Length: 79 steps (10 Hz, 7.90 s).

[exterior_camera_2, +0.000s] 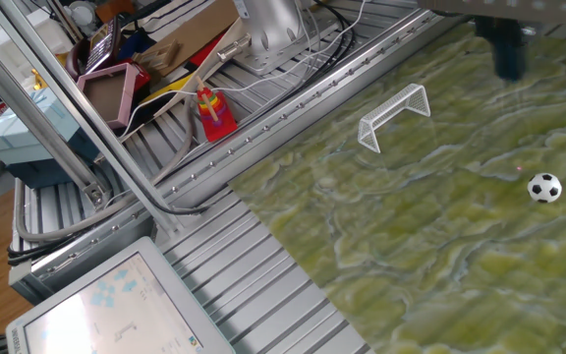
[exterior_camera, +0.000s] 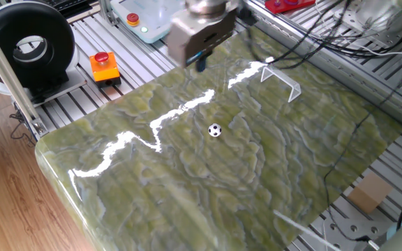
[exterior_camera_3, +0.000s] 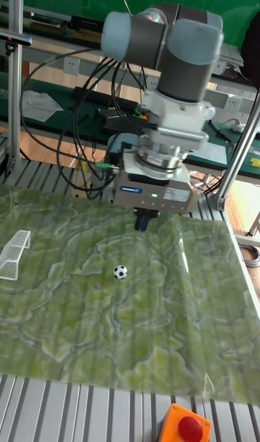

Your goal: Push the soccer ball into the goal

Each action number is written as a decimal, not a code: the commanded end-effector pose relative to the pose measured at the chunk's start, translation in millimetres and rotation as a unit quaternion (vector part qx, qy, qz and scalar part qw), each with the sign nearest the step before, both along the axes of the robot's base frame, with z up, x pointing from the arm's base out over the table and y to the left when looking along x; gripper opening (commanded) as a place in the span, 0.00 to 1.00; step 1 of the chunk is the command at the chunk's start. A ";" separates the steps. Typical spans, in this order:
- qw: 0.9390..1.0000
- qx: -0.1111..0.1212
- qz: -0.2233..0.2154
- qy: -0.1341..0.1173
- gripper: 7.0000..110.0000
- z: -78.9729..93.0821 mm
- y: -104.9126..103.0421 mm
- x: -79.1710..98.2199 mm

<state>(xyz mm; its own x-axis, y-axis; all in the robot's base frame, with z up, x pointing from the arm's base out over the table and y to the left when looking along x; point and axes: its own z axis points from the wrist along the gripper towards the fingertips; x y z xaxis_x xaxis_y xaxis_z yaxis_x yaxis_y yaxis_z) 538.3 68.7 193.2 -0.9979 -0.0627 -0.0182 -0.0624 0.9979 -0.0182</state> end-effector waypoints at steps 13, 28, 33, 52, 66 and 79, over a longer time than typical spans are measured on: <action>0.999 0.001 -0.044 0.026 0.00 -42.5 95.0 -52.8; 1.000 0.029 -0.010 0.001 0.00 -65.3 93.3 -55.6; 1.000 0.017 -0.004 -0.021 0.00 -65.0 87.1 -44.5; 0.999 -0.001 -0.033 0.014 0.00 -171.5 67.5 -51.8; 1.000 0.001 -0.010 0.014 0.00 -169.1 67.2 -48.1; 0.997 0.069 -0.013 0.010 0.00 -167.4 100.9 -45.3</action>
<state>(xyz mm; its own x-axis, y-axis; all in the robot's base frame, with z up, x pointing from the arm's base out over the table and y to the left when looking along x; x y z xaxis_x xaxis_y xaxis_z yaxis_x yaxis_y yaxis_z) 490.1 166.9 24.2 -0.9987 -0.0503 0.0021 -0.0498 0.9932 0.1056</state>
